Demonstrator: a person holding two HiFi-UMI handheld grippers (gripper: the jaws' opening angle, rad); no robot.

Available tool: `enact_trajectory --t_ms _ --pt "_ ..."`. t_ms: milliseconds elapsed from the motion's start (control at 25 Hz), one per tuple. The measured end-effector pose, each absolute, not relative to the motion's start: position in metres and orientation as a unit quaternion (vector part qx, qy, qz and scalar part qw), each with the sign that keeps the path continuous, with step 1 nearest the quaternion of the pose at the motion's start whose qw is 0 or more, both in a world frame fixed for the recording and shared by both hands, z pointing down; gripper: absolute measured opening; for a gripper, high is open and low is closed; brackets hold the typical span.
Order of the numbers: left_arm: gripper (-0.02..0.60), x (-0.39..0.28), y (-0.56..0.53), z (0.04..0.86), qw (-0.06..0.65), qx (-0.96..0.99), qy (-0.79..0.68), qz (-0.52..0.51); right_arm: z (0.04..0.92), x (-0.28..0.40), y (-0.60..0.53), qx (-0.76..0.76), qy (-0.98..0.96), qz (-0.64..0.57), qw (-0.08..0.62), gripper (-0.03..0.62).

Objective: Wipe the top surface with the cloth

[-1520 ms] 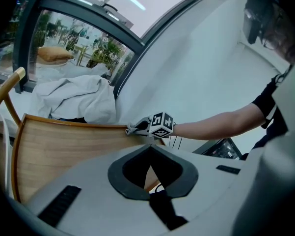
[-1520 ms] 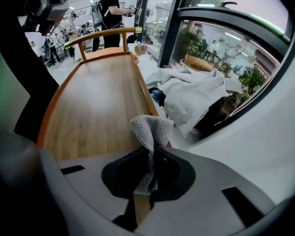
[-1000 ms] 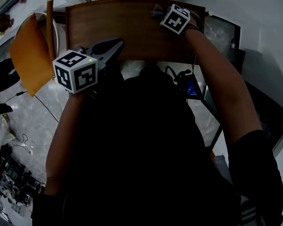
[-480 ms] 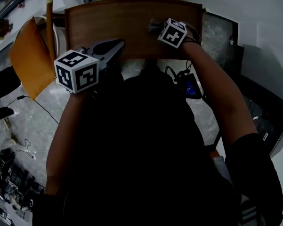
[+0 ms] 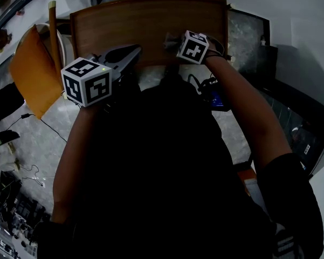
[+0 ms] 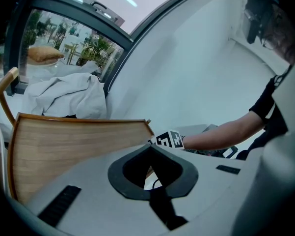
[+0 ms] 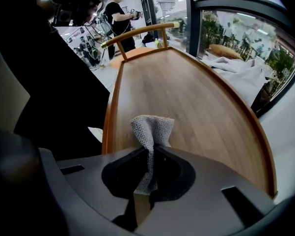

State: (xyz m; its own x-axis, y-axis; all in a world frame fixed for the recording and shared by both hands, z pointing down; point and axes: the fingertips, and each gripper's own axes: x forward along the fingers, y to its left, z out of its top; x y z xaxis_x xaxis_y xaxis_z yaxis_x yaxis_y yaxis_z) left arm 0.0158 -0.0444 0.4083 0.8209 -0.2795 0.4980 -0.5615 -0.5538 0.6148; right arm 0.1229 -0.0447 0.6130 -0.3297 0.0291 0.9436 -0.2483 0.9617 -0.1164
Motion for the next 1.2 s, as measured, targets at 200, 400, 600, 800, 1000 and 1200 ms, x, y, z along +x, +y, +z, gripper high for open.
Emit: enact_trajectory --t_ms 200,400,600,800,1000,1200 --pt "0.012 0.019 -0.043 0.410 0.406 0.865 -0.239 0.176 0.614 0.119 -0.018 0.024 -0.805 0.141 0.575 0.035" --pt "0.012 0.023 -0.047 0.409 0.406 0.864 -0.241 0.172 0.614 0.124 0.010 -0.033 -0.785 0.199 0.586 0.035" --pt "0.012 0.025 -0.052 0.407 0.408 0.860 -0.255 0.167 0.610 0.122 0.023 -0.077 -0.780 0.242 0.572 0.035" --pt "0.012 0.026 -0.051 0.407 0.415 0.852 -0.275 0.159 0.600 0.119 0.013 -0.073 -0.774 0.318 0.543 0.035" --pt "0.012 0.025 -0.044 0.415 0.428 0.840 -0.295 0.156 0.577 0.131 -0.099 0.079 -0.841 0.248 0.475 0.035" --pt "0.012 0.034 -0.037 0.419 0.439 0.830 -0.310 0.148 0.569 0.170 -0.186 0.157 -0.833 0.087 0.523 0.035"
